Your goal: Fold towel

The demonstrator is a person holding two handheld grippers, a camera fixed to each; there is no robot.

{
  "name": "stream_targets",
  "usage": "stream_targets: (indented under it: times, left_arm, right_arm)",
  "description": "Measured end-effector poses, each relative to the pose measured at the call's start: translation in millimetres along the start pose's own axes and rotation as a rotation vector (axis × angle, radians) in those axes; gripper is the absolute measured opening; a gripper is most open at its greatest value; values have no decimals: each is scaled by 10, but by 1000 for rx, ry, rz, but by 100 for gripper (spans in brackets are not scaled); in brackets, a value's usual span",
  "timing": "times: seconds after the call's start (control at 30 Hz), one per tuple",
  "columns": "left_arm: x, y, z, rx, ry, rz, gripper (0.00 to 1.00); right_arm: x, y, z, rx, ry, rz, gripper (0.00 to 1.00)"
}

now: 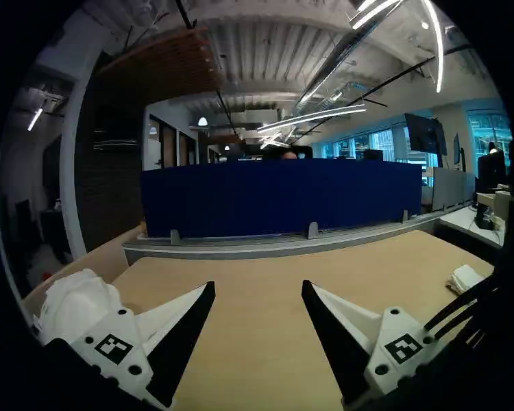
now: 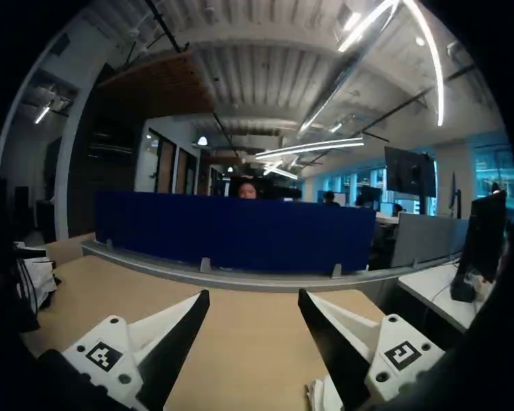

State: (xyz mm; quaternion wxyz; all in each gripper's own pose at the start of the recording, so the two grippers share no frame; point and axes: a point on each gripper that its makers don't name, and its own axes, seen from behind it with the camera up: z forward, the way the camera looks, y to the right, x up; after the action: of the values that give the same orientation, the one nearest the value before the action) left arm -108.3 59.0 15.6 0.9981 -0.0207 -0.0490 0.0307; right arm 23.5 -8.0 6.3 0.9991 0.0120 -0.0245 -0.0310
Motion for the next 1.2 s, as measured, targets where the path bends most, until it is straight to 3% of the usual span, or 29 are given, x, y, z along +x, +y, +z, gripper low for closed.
stream_targets:
  times: [0.27, 0.47, 0.77, 1.2]
  left_arm:
    - [-343, 3, 27, 18, 37, 29, 94]
    - [-525, 5, 69, 21, 62, 28, 94]
    - [-821, -185, 143, 46, 77, 34, 94]
    - [-1072, -380, 138, 63, 103, -17, 94]
  right_arm:
    - [-151, 159, 49, -41, -10, -35, 100]
    - [-191, 200, 135, -44, -4, -16, 100]
    - [-315, 167, 193, -49, 9, 19, 100]
    - [-476, 12, 262, -27, -10, -7, 100]
